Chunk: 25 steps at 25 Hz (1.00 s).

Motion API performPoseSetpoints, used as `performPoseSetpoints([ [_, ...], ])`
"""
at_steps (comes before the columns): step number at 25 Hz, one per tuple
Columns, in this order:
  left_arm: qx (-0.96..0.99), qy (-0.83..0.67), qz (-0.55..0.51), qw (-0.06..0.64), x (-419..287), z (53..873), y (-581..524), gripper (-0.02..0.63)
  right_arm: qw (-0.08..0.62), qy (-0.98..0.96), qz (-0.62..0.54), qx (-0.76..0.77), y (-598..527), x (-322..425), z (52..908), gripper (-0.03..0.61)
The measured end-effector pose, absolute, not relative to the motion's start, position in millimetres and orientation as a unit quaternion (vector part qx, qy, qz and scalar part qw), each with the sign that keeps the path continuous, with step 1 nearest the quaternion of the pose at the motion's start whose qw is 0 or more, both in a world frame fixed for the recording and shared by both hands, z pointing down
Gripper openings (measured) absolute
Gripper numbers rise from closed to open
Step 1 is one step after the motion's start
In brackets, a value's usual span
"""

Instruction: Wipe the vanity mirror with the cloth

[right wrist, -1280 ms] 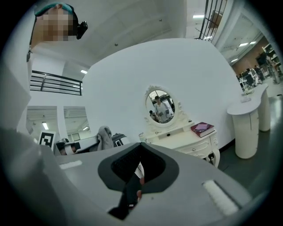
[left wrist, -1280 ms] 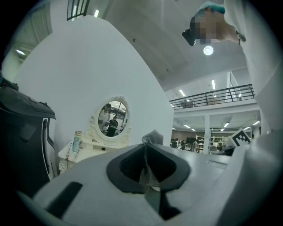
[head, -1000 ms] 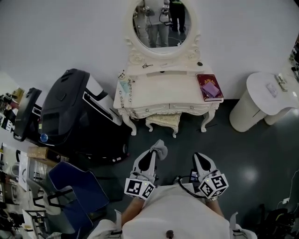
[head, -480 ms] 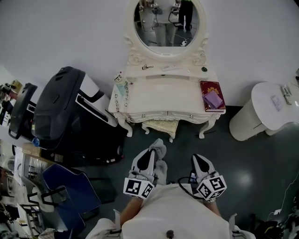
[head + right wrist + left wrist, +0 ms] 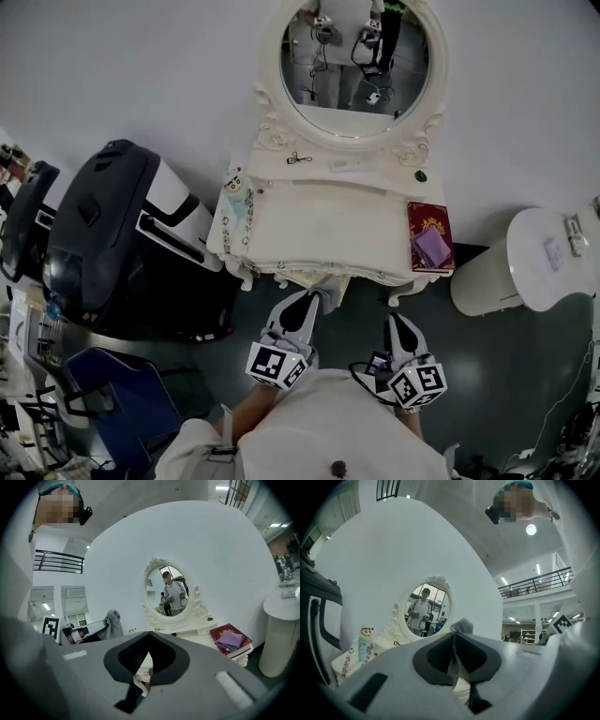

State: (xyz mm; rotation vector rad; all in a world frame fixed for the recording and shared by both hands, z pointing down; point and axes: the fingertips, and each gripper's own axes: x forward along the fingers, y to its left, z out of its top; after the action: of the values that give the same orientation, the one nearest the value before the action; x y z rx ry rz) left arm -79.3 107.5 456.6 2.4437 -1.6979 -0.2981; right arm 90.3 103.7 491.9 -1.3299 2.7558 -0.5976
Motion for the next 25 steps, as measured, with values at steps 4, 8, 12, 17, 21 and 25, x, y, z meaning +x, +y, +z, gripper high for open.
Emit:
performPoseSetpoints([
  [4,0.821,-0.557,-0.101,0.071,-100.9,452.2,59.3,0.021,0.019,0.877,-0.194,-0.439,60.0,69.9,486.6,0.008],
  [8,0.823,-0.554,-0.105,0.065,-118.7,448.4,22.4,0.020,0.018,0.877,-0.194,-0.439,28.6,47.7,486.4,0.008],
  [12,0.815,-0.566,-0.104,0.065,-131.9,449.9,-7.3,0.020,0.014,0.879,-0.193,-0.436,4.9,33.9,489.4,0.008],
  [17,0.811,-0.572,-0.096,0.071,-136.1,453.8,-36.5,0.020,0.011,0.876,-0.197,-0.440,-26.2,35.5,492.5,0.008],
  [21,0.800,-0.589,-0.086,0.072,-134.7,456.9,-71.1,0.020,0.008,0.876,-0.206,-0.436,-65.9,42.4,500.3,0.008],
  [25,0.777,-0.621,-0.080,0.063,-134.7,446.3,-110.9,0.020,0.005,0.890,-0.205,-0.408,-117.7,44.0,496.5,0.008],
])
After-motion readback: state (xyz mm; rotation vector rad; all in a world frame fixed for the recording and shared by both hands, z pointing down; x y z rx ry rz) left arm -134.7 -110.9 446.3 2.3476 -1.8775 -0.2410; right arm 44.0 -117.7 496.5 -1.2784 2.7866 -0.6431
